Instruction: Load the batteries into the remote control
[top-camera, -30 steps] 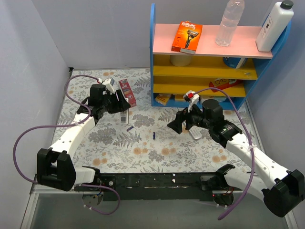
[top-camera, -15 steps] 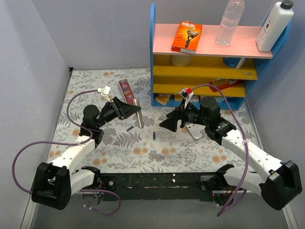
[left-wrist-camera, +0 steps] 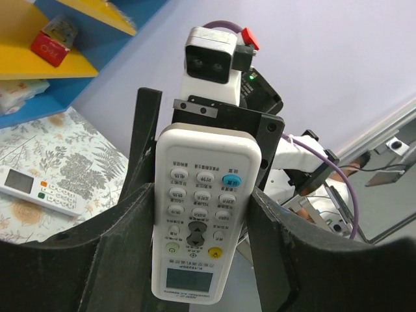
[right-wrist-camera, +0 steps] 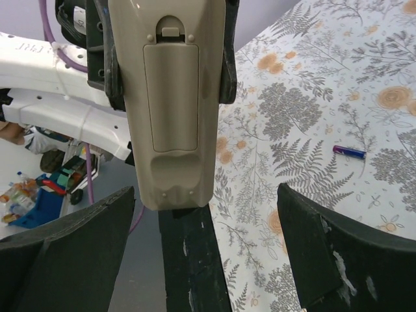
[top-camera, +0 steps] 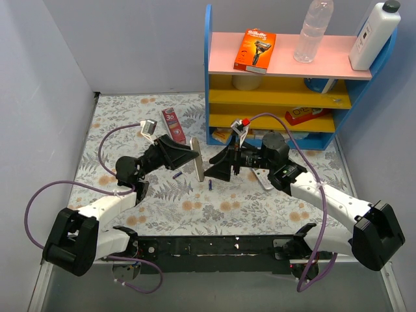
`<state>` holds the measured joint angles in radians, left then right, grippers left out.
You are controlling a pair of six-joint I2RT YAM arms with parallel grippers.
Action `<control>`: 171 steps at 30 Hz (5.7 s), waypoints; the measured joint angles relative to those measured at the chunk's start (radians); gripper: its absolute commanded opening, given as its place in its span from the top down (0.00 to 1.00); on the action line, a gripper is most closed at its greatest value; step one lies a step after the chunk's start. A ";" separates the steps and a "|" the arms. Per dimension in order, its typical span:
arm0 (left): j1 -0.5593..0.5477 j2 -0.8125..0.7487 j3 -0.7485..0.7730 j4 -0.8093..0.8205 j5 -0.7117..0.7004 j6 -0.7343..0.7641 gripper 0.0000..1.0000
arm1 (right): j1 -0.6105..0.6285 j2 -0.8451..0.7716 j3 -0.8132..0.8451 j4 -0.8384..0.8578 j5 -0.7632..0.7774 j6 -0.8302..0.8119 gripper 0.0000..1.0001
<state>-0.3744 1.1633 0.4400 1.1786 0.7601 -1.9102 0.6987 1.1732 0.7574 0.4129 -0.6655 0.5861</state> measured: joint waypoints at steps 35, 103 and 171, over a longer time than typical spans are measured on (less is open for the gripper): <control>-0.047 0.041 0.000 0.109 -0.013 0.004 0.89 | 0.063 0.090 0.067 0.071 -0.078 0.055 0.84; -0.447 -0.200 0.077 -0.779 -0.832 0.728 1.00 | 0.158 -0.021 0.136 -0.364 0.730 0.613 0.12; -0.106 -0.365 0.017 -0.881 -0.156 0.653 0.04 | 0.011 -0.109 0.058 -0.200 0.467 0.080 0.99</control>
<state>-0.4808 0.7982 0.4572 0.2974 0.6044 -1.2568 0.7094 1.0645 0.8150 0.2134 -0.1986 0.6659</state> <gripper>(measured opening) 0.955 0.473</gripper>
